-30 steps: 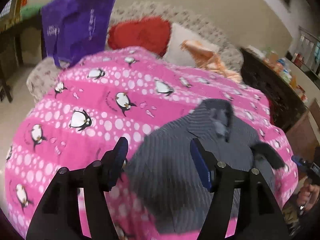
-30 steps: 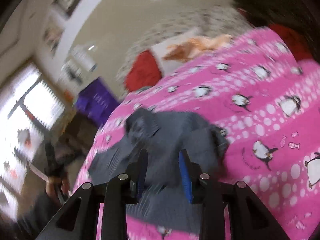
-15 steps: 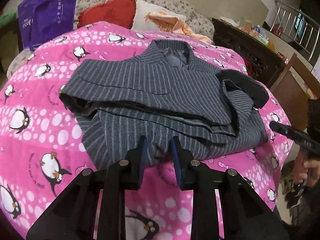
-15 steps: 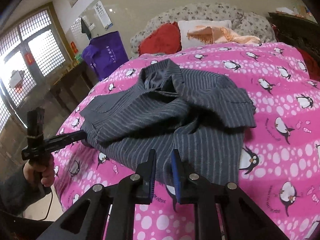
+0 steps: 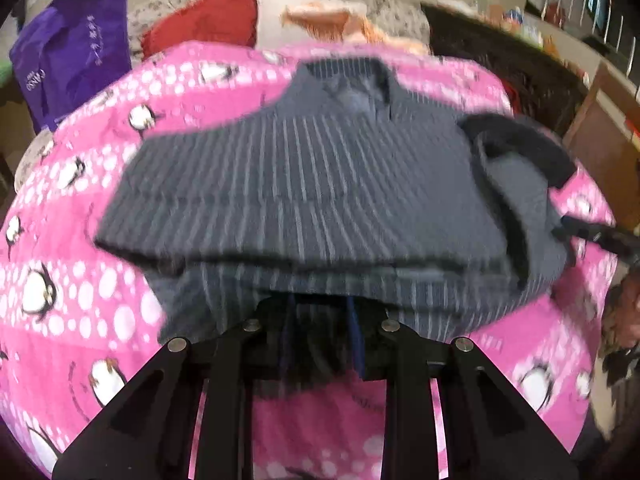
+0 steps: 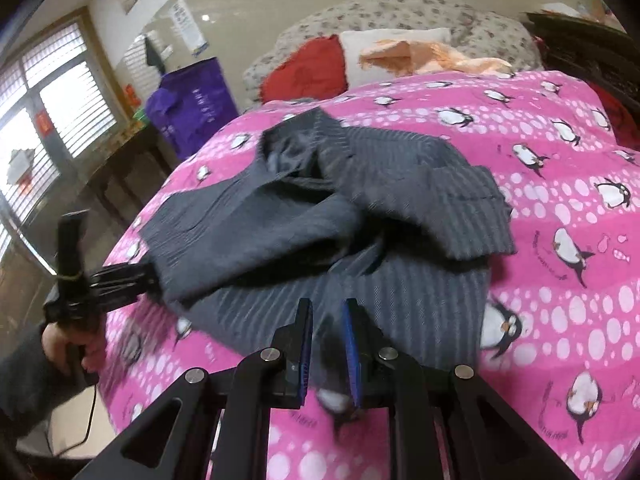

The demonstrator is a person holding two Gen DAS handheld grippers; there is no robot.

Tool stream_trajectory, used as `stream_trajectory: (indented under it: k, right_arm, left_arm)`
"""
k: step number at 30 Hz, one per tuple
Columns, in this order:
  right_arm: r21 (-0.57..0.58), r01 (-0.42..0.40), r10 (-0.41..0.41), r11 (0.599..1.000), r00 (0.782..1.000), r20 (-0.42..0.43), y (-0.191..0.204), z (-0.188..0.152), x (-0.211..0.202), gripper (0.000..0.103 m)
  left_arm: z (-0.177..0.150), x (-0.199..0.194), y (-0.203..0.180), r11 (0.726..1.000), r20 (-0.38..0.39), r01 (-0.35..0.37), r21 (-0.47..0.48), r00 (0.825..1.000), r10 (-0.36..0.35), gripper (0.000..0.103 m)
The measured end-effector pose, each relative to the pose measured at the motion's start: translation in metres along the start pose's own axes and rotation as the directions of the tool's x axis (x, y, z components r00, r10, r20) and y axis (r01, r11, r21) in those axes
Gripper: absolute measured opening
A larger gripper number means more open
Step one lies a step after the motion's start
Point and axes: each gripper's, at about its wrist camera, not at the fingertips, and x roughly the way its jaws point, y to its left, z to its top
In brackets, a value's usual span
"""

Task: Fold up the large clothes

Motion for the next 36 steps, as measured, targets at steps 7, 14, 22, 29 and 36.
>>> stream_trajectory:
  k: [7,14,22,29,36]
  right_arm:
    - [0.016,-0.012,0.013,1.000,0.998,-0.058,-0.017,0.031,0.048,0.015]
    - [-0.003,-0.006,0.006,1.000,1.000,-0.026,-0.025,0.090,0.089,0.015]
    - [0.046,0.121,-0.127,0.992,0.981,0.150,-0.037,0.161,0.101,0.015]
    - [0.002,0.094,-0.094,0.996,0.984,0.153,-0.030,0.146,0.076,0.015]
    - [-0.222,0.046,-0.050,0.974,0.999,-0.014,-0.004,0.139,0.097,0.033]
  left_arm:
    - [0.038,0.023,0.026,0.993,0.028,-0.012,-0.120,1.000,0.015,0.023]
    - [0.097,0.062,0.066,0.949,0.038,-0.026,-0.315,0.999,0.040,0.023]
    - [0.127,0.057,0.102,0.850,0.114,-0.120,-0.513,0.972,0.205,0.024]
    - [0.102,0.069,0.096,0.868,0.069,-0.127,-0.481,0.981,0.182,0.024]
    - [0.066,0.057,0.072,0.900,0.080,-0.165,-0.403,0.973,0.215,0.033]
